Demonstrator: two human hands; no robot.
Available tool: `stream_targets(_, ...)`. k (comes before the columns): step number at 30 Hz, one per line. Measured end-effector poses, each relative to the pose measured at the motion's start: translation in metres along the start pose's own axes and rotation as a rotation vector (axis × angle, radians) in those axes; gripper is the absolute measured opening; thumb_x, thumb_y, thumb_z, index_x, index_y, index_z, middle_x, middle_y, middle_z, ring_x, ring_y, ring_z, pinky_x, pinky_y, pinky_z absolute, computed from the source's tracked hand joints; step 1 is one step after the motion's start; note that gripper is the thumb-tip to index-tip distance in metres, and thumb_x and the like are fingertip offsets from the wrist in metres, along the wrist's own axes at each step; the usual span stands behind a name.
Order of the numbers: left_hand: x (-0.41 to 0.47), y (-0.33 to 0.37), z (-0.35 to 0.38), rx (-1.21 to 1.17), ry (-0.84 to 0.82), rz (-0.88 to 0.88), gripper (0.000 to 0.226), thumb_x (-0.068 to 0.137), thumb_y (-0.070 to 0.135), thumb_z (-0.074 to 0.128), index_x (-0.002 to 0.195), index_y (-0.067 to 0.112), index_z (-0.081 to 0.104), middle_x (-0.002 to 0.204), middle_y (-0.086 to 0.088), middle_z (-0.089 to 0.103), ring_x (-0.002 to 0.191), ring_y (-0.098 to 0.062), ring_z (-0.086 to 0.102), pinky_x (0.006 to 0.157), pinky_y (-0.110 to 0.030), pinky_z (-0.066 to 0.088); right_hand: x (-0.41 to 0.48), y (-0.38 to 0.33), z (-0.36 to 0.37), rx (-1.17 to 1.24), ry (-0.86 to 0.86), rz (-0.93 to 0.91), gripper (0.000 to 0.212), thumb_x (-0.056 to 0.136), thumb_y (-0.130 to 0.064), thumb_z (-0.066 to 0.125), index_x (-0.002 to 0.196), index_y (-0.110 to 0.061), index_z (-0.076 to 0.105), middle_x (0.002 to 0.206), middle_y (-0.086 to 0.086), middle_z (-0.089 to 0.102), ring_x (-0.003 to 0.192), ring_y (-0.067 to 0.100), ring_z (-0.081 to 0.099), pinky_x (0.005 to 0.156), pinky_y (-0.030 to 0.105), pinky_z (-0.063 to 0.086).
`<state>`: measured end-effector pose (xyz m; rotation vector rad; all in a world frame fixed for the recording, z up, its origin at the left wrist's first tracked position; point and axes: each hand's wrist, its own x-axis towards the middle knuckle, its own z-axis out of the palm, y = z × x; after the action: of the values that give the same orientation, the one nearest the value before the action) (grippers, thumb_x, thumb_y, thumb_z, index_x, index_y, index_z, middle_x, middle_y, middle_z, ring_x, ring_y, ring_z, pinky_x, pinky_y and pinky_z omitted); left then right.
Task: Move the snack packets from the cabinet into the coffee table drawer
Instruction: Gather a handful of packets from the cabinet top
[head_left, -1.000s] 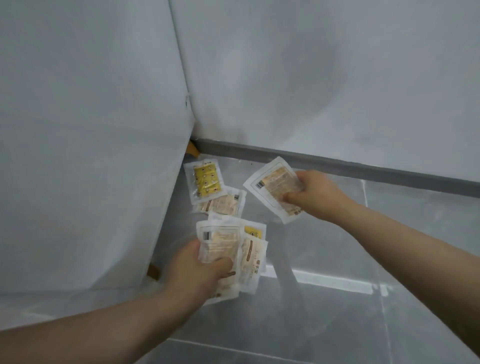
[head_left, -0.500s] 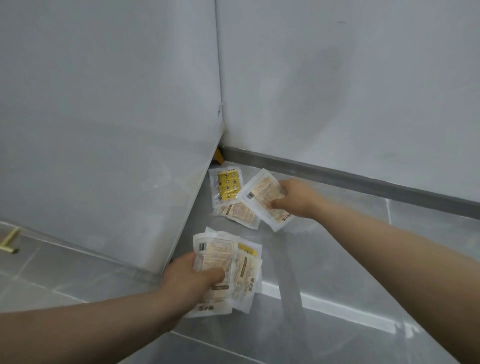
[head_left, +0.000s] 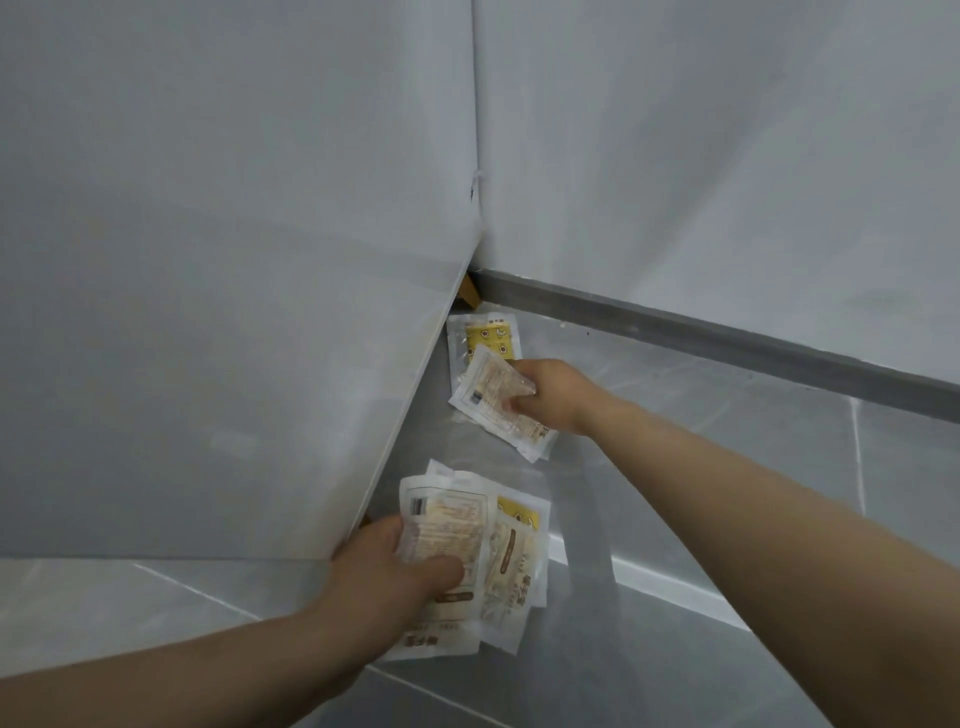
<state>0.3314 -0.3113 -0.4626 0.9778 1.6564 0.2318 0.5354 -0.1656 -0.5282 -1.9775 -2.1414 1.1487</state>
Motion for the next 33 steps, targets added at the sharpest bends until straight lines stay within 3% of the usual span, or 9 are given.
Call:
stream_targets(9,0.004,-0.005,0.000,0.006,-0.017,0.006,0.019,0.078,0.013,0.071,0.093,0.025,0.069,0.086,0.012,0.074,0.075,-0.002,0.071,0.060,-0.015,0.052,-0.049,0.029,0.003,-0.258,-0.024,-0.075,0.054,0.092,-0.030,0.056,0.144,-0.024,0.040,0.131,0.004,0.057,0.115,0.023,0.054,0.093,0.033,0.045)
stream_targets(12,0.002,-0.005,0.000,-0.001,-0.023,0.011,0.020,0.079,0.013,0.071,0.093,0.027,0.068,0.087,0.011,0.074,0.076,-0.003,0.071,0.060,-0.016,0.052,-0.068,0.038,-0.004,-0.308,-0.026,-0.061,0.042,0.089,-0.029,0.060,0.130,-0.022,0.057,0.118,0.002,0.064,0.108,0.021,0.056,0.088,0.032,0.046)
stream_targets(15,0.001,-0.003,0.000,-0.021,-0.022,0.023,0.020,0.078,0.010,0.071,0.091,0.027,0.069,0.082,0.012,0.074,0.071,-0.002,0.071,0.056,-0.013,0.051,-0.074,0.040,-0.012,-0.102,0.027,0.051,0.031,0.081,-0.030,0.071,0.106,-0.014,0.070,0.101,0.003,0.068,0.096,0.022,0.061,0.082,0.034,0.049)
stream_targets(18,-0.001,-0.001,-0.002,-0.038,-0.025,0.029,0.021,0.079,0.008,0.070,0.092,0.025,0.070,0.081,0.010,0.075,0.070,-0.004,0.071,0.055,-0.015,0.052,-0.065,0.032,-0.017,0.105,0.077,0.167,0.028,0.078,-0.028,0.075,0.095,-0.007,0.069,0.096,0.005,0.067,0.086,0.021,0.065,0.080,0.037,0.053)
stream_targets(21,-0.004,0.000,-0.004,-0.042,-0.032,0.031,0.021,0.079,0.009,0.070,0.094,0.024,0.070,0.082,0.010,0.075,0.071,-0.005,0.072,0.057,-0.017,0.054,-0.055,0.026,-0.005,0.078,0.034,0.293,0.022,0.079,-0.028,0.075,0.081,-0.012,0.061,0.105,0.010,0.064,0.086,0.025,0.067,0.078,0.037,0.056)
stream_targets(24,-0.005,-0.001,-0.005,-0.036,-0.036,0.032,0.022,0.078,0.010,0.070,0.096,0.023,0.069,0.087,0.008,0.075,0.075,-0.007,0.072,0.061,-0.020,0.055,-0.055,0.021,0.010,-0.121,0.045,0.370,0.035,0.079,-0.033,0.073,0.103,-0.011,0.060,0.125,0.012,0.043,0.105,0.031,0.055,0.091,0.037,0.050)
stream_targets(28,-0.005,-0.002,-0.006,-0.022,-0.036,0.030,0.021,0.079,0.013,0.070,0.096,0.025,0.068,0.090,0.008,0.074,0.078,-0.007,0.071,0.064,-0.023,0.056,-0.060,0.016,0.018,-0.159,0.063,0.411,0.070,0.074,-0.032,0.078,0.128,-0.010,0.039,0.125,0.014,0.044,0.112,0.031,0.052,0.091,0.036,0.045)
stream_targets(30,-0.006,-0.002,-0.006,-0.018,-0.034,0.032,0.021,0.079,0.013,0.071,0.095,0.025,0.068,0.090,0.008,0.074,0.076,-0.007,0.072,0.063,-0.023,0.056,-0.063,0.017,0.018,-0.013,0.073,0.476,0.080,0.068,-0.028,0.083,0.127,-0.007,0.033,0.121,0.013,0.048,0.110,0.030,0.055,0.085,0.036,0.049)
stream_targets(33,-0.007,-0.001,-0.006,-0.020,-0.038,0.035,0.020,0.079,0.013,0.070,0.095,0.025,0.068,0.088,0.009,0.074,0.076,-0.007,0.072,0.063,-0.022,0.056,-0.067,0.020,0.017,0.103,0.029,0.514,0.059,0.068,-0.024,0.084,0.109,-0.008,0.045,0.112,0.009,0.059,0.104,0.026,0.061,0.075,0.030,0.050)
